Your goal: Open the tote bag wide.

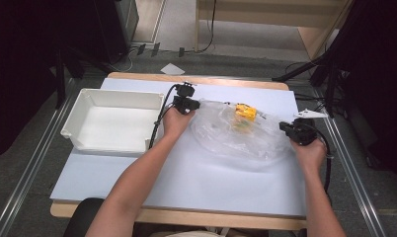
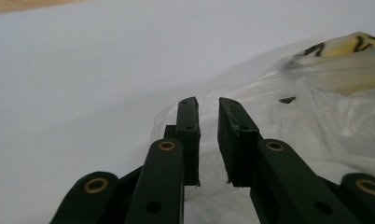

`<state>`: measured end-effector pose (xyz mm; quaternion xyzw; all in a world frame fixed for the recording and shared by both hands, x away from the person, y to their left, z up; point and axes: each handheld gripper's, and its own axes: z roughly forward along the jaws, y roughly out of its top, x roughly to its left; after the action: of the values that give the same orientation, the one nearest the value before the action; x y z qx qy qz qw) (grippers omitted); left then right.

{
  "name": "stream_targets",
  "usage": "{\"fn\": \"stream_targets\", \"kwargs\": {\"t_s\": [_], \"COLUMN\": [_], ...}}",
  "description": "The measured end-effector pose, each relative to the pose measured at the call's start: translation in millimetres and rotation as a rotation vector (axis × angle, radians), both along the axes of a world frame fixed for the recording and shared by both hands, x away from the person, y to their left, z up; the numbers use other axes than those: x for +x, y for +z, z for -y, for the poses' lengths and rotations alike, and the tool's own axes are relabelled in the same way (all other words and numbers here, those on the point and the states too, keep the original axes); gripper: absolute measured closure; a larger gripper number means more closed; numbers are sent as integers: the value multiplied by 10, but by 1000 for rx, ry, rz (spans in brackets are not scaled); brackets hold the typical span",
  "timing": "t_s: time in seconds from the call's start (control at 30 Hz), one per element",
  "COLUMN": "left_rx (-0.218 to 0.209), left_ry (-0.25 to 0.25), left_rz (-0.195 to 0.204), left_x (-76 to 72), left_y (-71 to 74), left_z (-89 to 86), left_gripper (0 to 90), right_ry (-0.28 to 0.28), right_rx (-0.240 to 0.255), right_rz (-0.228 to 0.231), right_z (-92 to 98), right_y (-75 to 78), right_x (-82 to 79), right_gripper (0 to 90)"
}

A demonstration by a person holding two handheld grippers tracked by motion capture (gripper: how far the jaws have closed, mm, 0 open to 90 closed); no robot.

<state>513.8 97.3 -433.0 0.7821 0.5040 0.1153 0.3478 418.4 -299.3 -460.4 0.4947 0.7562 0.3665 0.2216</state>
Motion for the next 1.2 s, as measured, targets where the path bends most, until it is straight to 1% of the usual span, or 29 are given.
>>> {"fn": "stream_targets", "kwargs": {"t_s": [0.03, 0.07, 0.13, 0.2, 0.23, 0.27, 0.3, 0.37, 0.4, 0.47, 0.57, 0.6, 0.63, 0.77, 0.87, 0.97, 1.0, 1.1, 1.17, 1.2], "left_rx": [-4, -8, -3, -5, -7, -7, -23, -35, -39, -60, -94, -94, -90, -106, -110, -129, -139, -144, -153, -151], "left_ry": [-16, -24, -42, -58, -64, -64, -70, -77, -86, -90, -96, -106, -108, -122, -136, -145, -150, -162, -163, -172], "left_rz": [8, 13, 23, 21, 24, 24, 22, 24, 36, 52, 53, 47, 54, 76, 82, 89, 91, 84, 93, 91], "left_x": [-25, -38, -67, -90, -104, -104, -119, -140, -161, -198, -241, -245, -252, -280, -299, -318, -319, -316, -315, -309], "left_y": [54, 77, 139, 199, 239, 239, 284, 346, 407, 485, 585, 622, 658, 816, 925, 1020, 1043, 1081, 1102, 1107], "left_z": [14, 21, 25, 11, -8, -8, -29, -50, -66, -88, -118, -121, -120, -121, -118, -117, -116, -100, -88, -75], "left_gripper": [788, 776, 760, 737, 725, 717, 717, 694, 688, 668, 630, 620, 615, 600, 580, 550, 543, 509, 507, 507], "right_ry": [5, 18, 29, 42, 50, 50, 52, 62, 66, 75, 88, 90, 95, 108, 120, 132, 136, 143, 147, 151], "right_rx": [3, 7, 6, 11, 12, 12, 14, 21, 19, 26, 26, 26, 27, 28, 26, 20, 21, 22, 29, 31], "right_rz": [4, 11, 19, 25, 35, 35, 39, 37, 38, 37, 37, 36, 36, 34, 40, 45, 46, 42, 41, 41], "right_z": [-6, -22, -47, -74, -91, -91, -100, -125, -133, -169, -213, -228, -243, -290, -310, -337, -348, -379, -400, -407], "right_y": [21, 66, 121, 192, 251, 251, 277, 364, 388, 470, 555, 580, 604, 678, 726, 770, 781, 804, 806, 803], "right_x": [-5, -18, -30, -40, -51, -51, -55, -66, -70, -83, -93, -94, -95, -84, -77, -71, -66, -47, -36, -28], "right_gripper": [879, 874, 864, 851, 850, 850, 851, 851, 851, 853, 853, 853, 853, 852, 840, 836, 836, 843, 847, 846]}}
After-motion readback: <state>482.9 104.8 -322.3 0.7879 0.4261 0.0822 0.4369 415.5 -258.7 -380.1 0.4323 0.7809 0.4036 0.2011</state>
